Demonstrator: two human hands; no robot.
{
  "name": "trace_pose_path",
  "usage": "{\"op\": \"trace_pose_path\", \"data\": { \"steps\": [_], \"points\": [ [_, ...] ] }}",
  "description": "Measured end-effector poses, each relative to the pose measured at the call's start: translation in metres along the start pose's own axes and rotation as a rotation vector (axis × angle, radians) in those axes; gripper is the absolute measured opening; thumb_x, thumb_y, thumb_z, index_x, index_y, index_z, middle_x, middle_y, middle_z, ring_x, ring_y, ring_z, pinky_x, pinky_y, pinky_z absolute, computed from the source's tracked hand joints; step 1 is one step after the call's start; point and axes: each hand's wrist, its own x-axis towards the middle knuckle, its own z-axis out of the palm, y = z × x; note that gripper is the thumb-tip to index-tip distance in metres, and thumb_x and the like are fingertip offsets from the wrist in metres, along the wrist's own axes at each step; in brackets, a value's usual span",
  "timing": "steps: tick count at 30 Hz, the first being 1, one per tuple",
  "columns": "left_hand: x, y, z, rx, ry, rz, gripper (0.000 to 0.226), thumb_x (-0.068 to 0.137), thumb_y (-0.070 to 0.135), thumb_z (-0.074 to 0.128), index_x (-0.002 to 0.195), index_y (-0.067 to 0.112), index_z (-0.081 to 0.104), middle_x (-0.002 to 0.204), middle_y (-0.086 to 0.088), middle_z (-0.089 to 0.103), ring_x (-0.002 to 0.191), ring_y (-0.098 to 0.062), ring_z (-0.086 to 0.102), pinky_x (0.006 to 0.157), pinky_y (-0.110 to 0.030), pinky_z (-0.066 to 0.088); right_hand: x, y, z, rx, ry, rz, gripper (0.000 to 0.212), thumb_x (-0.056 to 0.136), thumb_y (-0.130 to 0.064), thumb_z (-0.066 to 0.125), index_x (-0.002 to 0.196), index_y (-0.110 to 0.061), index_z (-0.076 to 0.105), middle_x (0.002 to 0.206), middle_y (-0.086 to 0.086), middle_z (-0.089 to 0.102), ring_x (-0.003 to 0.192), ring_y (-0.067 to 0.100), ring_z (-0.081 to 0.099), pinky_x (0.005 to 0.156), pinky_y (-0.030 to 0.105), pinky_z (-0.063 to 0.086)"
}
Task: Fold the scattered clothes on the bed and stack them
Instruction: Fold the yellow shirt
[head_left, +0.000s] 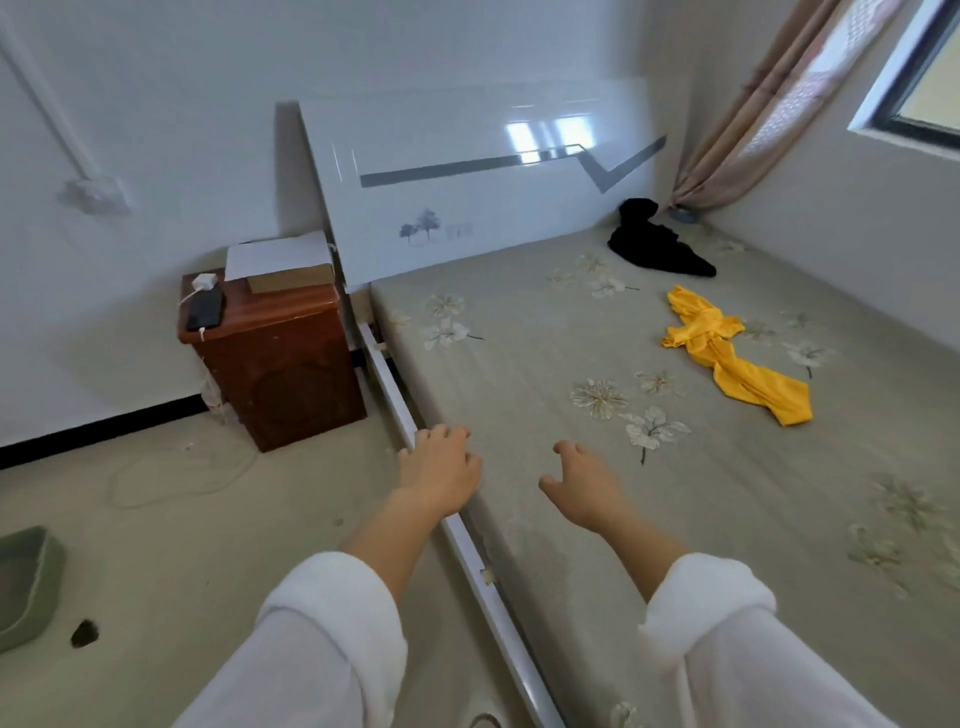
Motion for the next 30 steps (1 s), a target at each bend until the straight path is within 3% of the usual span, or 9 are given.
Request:
{"op": "trace_pose_path", "data": {
  "steps": [12, 22, 30],
  "points": [
    [0.245, 0.014, 0.014, 0.06, -0.214, 0.199, 0.045, 0.1, 0.032, 0.033, 0.143, 0.019, 0.036, 0.146, -0.006, 0.039, 0.131, -0.026, 0.035, 0.105, -0.043, 0.033, 0.187, 0.023, -0.038, 0.074, 0.005, 0.223, 0.057, 0.096, -0.039, 0.046, 0.145, -0.013, 0.03, 0.146, 0.01, 0.038, 0.132, 0.029, 0.038, 0.107, 0.047, 0.035],
    [0.496, 0.028, 0.039, 0.272, -0.481, 0.455, 0.044, 0.101, 0.028, 0.034, 0.143, 0.015, 0.035, 0.146, -0.006, 0.038, 0.132, -0.024, 0.033, 0.106, -0.037, 0.031, 0.367, 0.064, -0.052, 0.292, 0.055, 0.631, 0.049, 0.096, -0.039, 0.045, 0.136, -0.012, 0.037, 0.137, 0.01, 0.044, 0.125, 0.029, 0.042, 0.1, 0.045, 0.039],
    [0.647, 0.083, 0.129, 0.363, -0.596, 0.603, 0.046, 0.1, 0.028, 0.034, 0.142, 0.01, 0.036, 0.147, -0.011, 0.036, 0.133, -0.028, 0.033, 0.105, -0.041, 0.033, 0.437, 0.133, -0.034, 0.37, 0.11, 0.855, 0.049, 0.095, -0.037, 0.049, 0.137, -0.014, 0.038, 0.134, 0.007, 0.047, 0.124, 0.027, 0.043, 0.099, 0.044, 0.041]
  ]
}}
